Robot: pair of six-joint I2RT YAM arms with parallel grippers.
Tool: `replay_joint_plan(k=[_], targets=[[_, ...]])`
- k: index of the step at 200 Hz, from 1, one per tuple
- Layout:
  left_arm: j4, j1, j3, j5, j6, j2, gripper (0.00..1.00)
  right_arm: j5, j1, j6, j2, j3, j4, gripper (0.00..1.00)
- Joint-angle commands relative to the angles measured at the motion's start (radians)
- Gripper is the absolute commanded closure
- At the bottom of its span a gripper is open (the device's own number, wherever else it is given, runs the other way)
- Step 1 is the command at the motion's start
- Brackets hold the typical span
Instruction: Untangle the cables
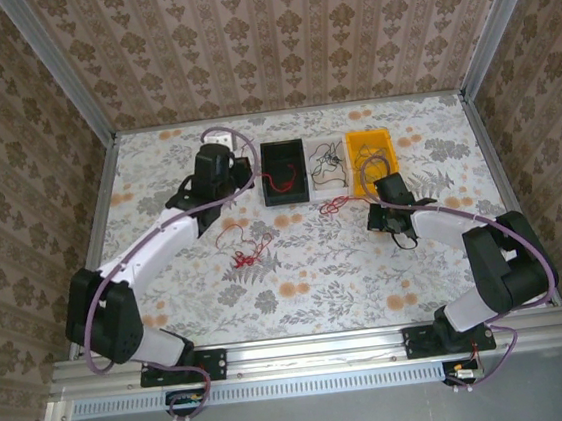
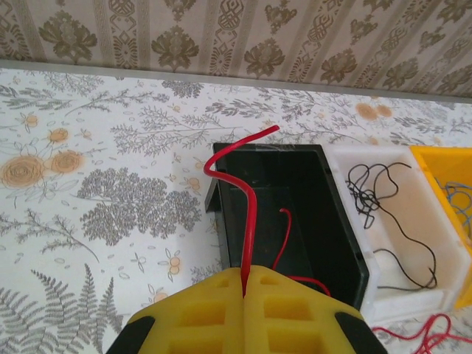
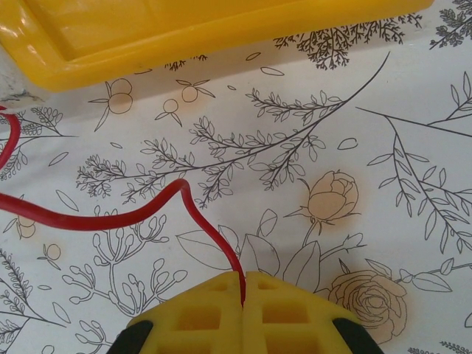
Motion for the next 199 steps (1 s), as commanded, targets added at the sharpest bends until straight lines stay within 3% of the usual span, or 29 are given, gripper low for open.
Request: replay_joint_plan(k=[1,52,90,139,199], targets=[[-0.054,-0.024,0.097,-0.055,0.057,0.070,1.00,-0.015,-0.003,0.011,-0.014,-0.012,0.012,1.00],[-0.262,-0.113,0.390,-0.193,0.212,0.350,1.00,-0.012,-0.002,0.012,-0.018,-0.015,0.010,1.00],[-0.395,-0.099,0.534,-0.090,0.180,0.494,1.00,-0.013,-0.002,0.012,-0.025,-0.021,0.015,1.00],[-0.400,-0.031,0.603,0.112,0.099,0.599,1.00,-0.018,-0.002,0.009,-0.018,-0.017,0.013,1.00],[-0.527,-0.037,0.786,0.170,0.122,0.750,1.00,-0.019,-0.003,0.008,-0.016,-0.015,0.009,1.00]])
